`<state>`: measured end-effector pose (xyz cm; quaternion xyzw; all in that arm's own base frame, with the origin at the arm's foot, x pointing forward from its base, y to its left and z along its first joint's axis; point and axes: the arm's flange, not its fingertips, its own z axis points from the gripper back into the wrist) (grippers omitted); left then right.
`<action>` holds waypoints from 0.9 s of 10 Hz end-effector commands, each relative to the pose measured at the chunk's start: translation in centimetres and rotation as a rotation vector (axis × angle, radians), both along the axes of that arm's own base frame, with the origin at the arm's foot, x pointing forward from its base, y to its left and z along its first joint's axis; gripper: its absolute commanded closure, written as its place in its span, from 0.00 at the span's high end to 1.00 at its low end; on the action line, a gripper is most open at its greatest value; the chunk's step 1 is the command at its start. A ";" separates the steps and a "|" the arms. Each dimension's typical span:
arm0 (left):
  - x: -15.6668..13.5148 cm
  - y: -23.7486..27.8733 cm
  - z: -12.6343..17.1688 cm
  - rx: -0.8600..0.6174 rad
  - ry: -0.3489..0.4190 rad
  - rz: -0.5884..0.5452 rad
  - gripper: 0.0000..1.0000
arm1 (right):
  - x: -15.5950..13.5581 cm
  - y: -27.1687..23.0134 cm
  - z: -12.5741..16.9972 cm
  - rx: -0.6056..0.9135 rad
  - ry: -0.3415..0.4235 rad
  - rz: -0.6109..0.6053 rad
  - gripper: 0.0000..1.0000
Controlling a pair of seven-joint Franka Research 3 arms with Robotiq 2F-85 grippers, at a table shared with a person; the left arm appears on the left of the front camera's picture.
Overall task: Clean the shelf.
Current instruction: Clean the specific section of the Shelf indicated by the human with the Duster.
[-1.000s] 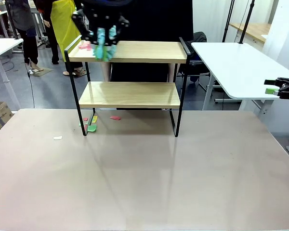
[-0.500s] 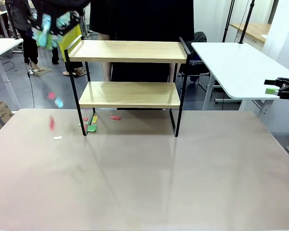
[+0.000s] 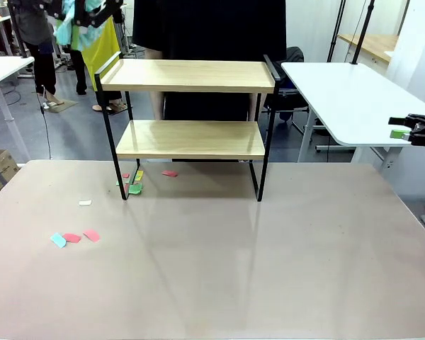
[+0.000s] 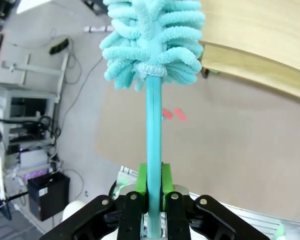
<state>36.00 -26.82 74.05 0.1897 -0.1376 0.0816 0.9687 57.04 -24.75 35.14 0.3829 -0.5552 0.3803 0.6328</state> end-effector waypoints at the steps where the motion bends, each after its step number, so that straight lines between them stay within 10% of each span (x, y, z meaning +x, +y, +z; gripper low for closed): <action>1: 0.2 0.4 -0.1 0.032 0.005 0.023 0.13 | 0.1 0.2 0.3 -0.001 -0.006 0.002 1.00; 5: -1.7 3.6 2.9 -0.048 -0.068 -0.371 0.13 | 0.1 0.2 0.3 -0.001 -0.006 0.002 1.00; 9: -6.1 9.7 6.0 -0.079 0.055 -0.896 0.13 | 0.1 0.2 0.3 -0.001 -0.006 0.002 1.00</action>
